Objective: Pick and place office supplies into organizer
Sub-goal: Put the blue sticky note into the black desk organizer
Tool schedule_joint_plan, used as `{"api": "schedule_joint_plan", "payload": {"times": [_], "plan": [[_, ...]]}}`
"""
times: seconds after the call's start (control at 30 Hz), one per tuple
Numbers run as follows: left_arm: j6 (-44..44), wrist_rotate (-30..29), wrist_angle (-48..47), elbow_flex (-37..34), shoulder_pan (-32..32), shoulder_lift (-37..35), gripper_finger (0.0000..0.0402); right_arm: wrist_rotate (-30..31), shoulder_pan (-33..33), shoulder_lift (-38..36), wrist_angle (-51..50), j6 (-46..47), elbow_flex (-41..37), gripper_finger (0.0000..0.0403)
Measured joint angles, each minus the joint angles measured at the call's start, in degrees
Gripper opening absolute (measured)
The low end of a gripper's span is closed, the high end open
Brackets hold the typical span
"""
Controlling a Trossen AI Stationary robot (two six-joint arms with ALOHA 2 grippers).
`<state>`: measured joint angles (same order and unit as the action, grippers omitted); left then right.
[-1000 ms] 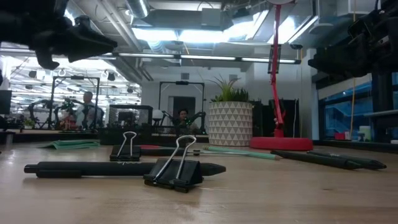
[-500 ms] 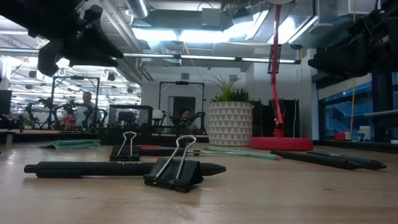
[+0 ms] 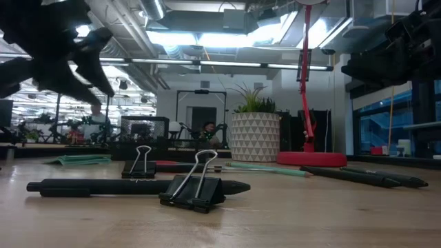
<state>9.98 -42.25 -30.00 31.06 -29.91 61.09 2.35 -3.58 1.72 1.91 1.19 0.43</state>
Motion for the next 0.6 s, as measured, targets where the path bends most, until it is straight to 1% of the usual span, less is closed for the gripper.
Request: {"api": "schedule_joint_plan", "payload": {"times": [0.17,0.37,0.6], "plan": [[-1.65,3.01,-2.31,2.31,0.0,4.41,0.0134,0.02,-0.02,0.01,0.0,0.0,0.0,0.0127],[-10.63,6.59,-6.54,3.71,-0.07,9.0,0.0134,0.02,-0.02,0.02,0.0,-0.06,0.0,0.0127],[-17.72,12.46,-8.98,3.76,-0.07,15.47,0.0134,0.02,0.0,0.0,0.0,-0.17,0.0,0.0127]]}}
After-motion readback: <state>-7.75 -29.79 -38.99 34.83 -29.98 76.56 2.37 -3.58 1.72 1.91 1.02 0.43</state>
